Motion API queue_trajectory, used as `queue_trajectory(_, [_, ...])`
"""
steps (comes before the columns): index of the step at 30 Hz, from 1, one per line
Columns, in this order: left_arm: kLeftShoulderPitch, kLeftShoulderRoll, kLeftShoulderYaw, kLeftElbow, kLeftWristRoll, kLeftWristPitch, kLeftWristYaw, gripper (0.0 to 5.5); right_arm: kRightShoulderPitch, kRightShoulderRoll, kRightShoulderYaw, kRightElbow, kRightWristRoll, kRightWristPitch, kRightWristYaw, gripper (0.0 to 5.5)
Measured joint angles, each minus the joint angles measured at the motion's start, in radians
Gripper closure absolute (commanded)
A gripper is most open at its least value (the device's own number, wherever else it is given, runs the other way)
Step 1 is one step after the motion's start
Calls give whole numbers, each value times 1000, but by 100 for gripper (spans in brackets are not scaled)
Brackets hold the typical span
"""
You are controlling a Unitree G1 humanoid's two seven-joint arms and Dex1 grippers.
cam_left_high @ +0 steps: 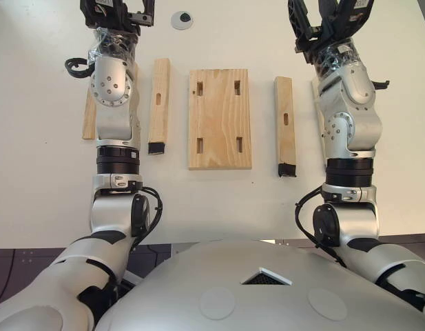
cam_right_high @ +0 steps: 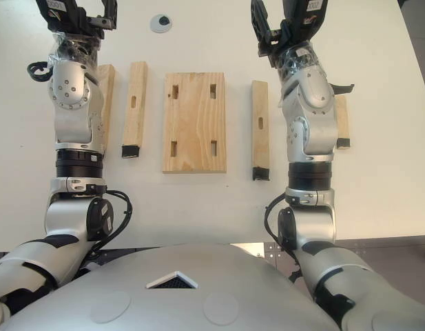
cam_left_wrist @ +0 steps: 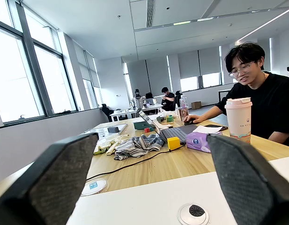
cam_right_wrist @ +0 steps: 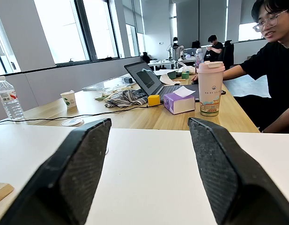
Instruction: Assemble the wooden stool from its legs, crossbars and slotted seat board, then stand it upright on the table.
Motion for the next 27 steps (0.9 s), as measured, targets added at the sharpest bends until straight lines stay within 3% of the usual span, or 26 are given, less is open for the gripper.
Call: queue_trajectory(27, [6,-1,0,-2,0,0,2,126,0,0,1,0,-1,9,-1,248])
